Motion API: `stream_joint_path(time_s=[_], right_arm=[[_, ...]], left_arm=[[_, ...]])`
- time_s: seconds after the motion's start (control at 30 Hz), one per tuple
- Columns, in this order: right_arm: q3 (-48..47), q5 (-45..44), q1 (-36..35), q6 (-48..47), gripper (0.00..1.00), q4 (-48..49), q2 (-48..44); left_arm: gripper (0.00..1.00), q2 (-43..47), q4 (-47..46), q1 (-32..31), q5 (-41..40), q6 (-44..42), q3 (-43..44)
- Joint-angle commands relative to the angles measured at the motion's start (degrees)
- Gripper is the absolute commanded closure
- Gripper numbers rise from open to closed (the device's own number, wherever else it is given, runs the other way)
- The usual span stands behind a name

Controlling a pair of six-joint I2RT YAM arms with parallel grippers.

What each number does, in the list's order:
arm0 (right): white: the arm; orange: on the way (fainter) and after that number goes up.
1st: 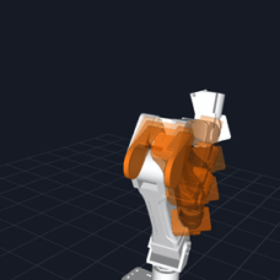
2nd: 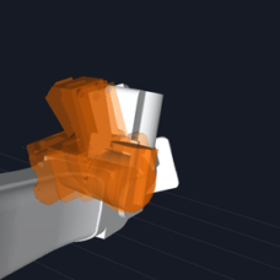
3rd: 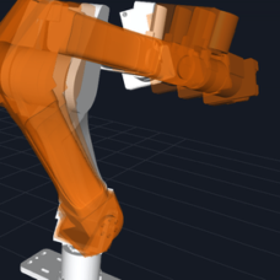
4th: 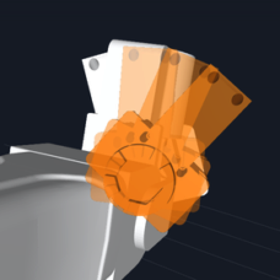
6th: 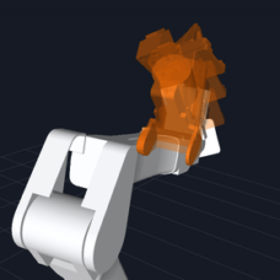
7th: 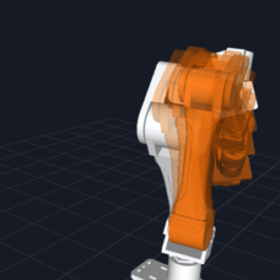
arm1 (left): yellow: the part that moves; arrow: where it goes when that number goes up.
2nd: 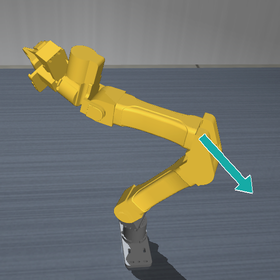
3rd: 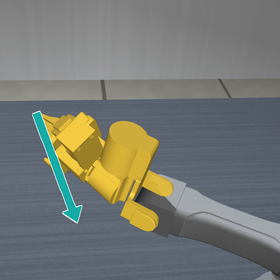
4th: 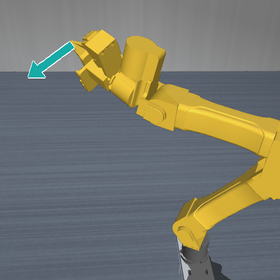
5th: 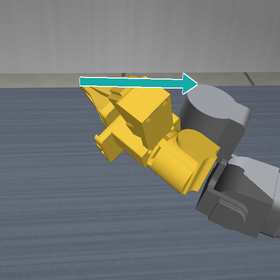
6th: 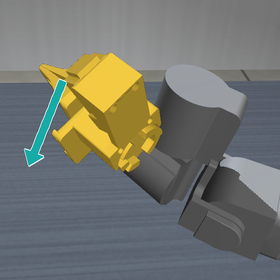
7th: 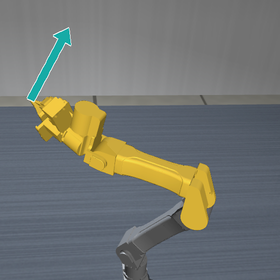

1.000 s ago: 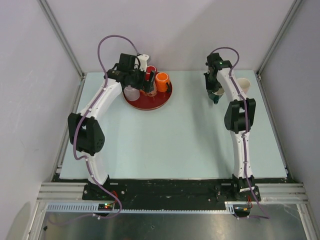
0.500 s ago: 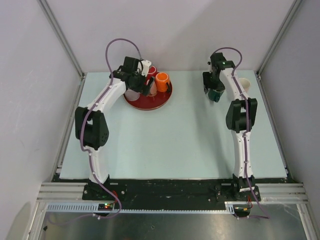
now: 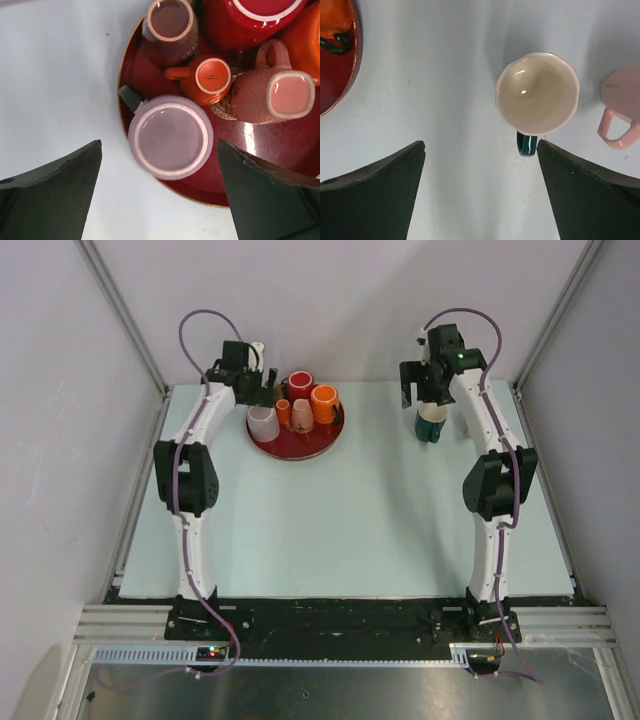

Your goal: Turn the mug right side up

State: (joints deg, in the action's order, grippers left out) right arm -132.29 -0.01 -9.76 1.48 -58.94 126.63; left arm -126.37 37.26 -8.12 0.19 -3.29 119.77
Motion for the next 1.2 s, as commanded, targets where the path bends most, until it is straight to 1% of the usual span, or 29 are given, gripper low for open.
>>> stream_joint_path(time_s=[0.0,0.13,0.3,0.47,0.57,0.63,0.67,0.73,0.77,0.8,0.87,0.9,0.93,0.97,1.0,1.17], right_arm=[[2.2,-1.4,-0.6,0.1,0.01,-0.5,-4.1],[5.0,-1.6,-1.1,0.0,0.01,-0.3,-6.5],[7.4,-1.8,-1.7,-0.3,0.01,0.1,-8.5],[8.1,-2.3,-2.2,-0.9,0.01,0.2,-9.7],[8.4,-2.7,-2.4,-1.2,0.01,0.2,-10.3],[8.6,-2.8,-2.6,-1.2,0.01,0.1,-10.7],[8.7,-2.9,-2.6,-1.2,0.01,0.1,-11.0],[8.9,-3.1,-2.8,-1.2,0.01,-0.1,-11.5],[9.0,-3.3,-2.9,-1.9,0.01,-0.3,-11.7],[9.4,-3.4,-2.9,-2.4,0.01,-0.3,-12.1],[10.1,-3.5,-2.8,-2.7,0.01,-0.1,-12.9],[10.4,-3.4,-2.9,-2.7,0.01,0.1,-13.3],[10.6,-3.4,-3.0,-2.7,0.01,0.2,-13.7],[10.8,-3.3,-3.1,-2.6,0.01,0.3,-13.9],[10.8,-3.1,-3.1,-2.6,0.01,0.3,-14.2],[11.5,-2.3,-4.6,-2.1,0.0,1.0,-15.8]], left_arm=[[0.0,-5.0,-0.5,-0.7,1.7,6.5,3.7],[0.0,-7.7,-0.6,-0.4,2.5,8.7,5.2],[0.0,-8.9,-0.6,-0.3,3.2,9.4,6.6],[0.0,-9.0,-0.4,-0.4,4.3,10.6,5.1],[0.0,-9.7,-0.3,-0.9,3.0,11.4,4.8],[0.03,-10.2,-0.3,-1.4,2.2,11.3,4.6],[0.1,-10.5,-0.4,-1.6,2.0,11.2,4.6],[0.32,-10.8,-0.4,-1.9,1.7,11.0,4.3],[0.46,-10.7,-0.4,-1.9,1.5,11.1,3.9],[0.55,-10.3,-0.4,-1.9,1.3,11.2,3.4],[0.69,-9.6,-0.4,-1.9,1.1,11.5,2.2],[0.81,-9.2,-0.4,-1.9,1.0,11.7,1.7],[0.91,-8.7,-0.4,-1.8,1.0,11.7,1.2],[0.95,-8.2,-0.4,-1.8,1.0,11.5,0.7],[0.97,-7.4,-0.3,-1.8,1.1,11.2,0.2],[1.0,-1.3,-0.4,-1.5,1.4,7.4,-4.4]])
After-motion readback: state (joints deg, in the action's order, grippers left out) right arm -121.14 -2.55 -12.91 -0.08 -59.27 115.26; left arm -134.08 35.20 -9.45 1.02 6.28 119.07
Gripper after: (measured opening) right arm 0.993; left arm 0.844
